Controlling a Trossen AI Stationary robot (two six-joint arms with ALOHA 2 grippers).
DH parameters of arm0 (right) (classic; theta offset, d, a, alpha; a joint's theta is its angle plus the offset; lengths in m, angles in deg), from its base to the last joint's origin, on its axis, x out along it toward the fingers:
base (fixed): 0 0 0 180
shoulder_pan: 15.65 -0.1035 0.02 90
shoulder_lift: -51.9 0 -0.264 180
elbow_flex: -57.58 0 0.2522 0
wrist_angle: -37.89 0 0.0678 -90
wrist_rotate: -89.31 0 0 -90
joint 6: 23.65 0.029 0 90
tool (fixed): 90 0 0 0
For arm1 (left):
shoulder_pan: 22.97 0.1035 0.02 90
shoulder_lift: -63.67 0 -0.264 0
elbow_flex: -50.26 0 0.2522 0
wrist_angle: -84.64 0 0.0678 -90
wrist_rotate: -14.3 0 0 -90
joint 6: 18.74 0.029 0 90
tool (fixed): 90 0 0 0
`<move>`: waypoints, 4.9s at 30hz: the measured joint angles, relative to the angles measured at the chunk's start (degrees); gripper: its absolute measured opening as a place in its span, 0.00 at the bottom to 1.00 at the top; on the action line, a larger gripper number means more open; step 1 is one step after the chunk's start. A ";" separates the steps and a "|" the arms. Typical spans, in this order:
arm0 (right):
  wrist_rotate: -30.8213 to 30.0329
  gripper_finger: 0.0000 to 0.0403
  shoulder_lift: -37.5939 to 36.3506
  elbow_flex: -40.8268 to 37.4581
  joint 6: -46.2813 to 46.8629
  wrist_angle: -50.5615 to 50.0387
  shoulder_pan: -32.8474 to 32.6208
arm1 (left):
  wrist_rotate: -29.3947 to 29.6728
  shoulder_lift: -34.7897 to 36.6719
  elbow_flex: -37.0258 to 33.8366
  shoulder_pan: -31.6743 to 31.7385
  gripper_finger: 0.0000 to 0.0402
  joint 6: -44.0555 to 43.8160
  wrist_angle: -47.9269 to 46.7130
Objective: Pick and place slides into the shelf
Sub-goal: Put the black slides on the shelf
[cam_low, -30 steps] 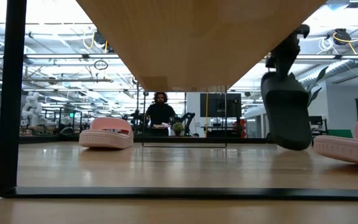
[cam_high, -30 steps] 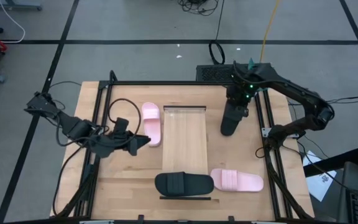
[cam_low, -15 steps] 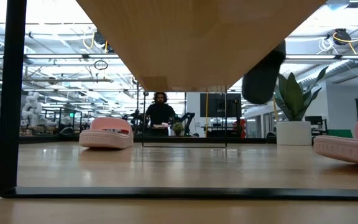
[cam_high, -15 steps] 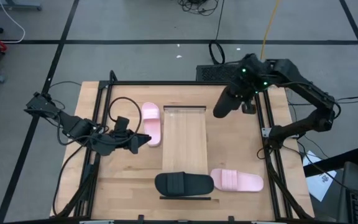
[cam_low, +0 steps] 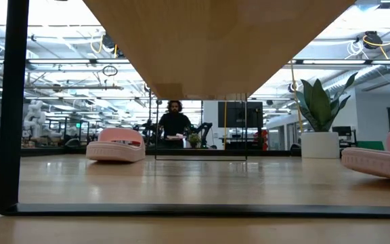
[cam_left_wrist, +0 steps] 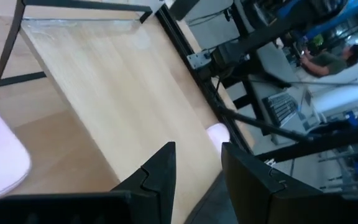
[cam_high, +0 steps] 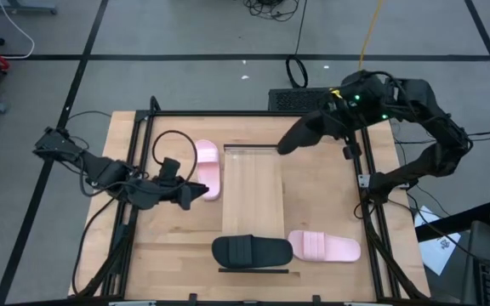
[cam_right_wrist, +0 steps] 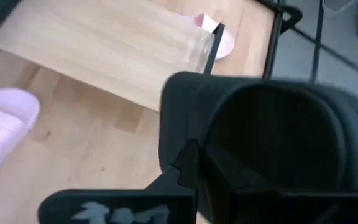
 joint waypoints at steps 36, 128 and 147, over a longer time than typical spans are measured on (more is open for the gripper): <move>10.60 0.00 1.81 5.78 18.31 -4.88 -26.83 | -0.62 -0.04 0.00 5.68 0.31 19.03 21.56; 14.00 0.00 12.23 5.75 19.55 33.74 -4.64 | 14.63 -12.67 12.84 7.23 0.31 105.15 37.92; 16.73 0.00 13.00 5.73 19.81 32.51 -4.60 | 26.73 -22.23 27.47 6.72 0.31 106.61 20.04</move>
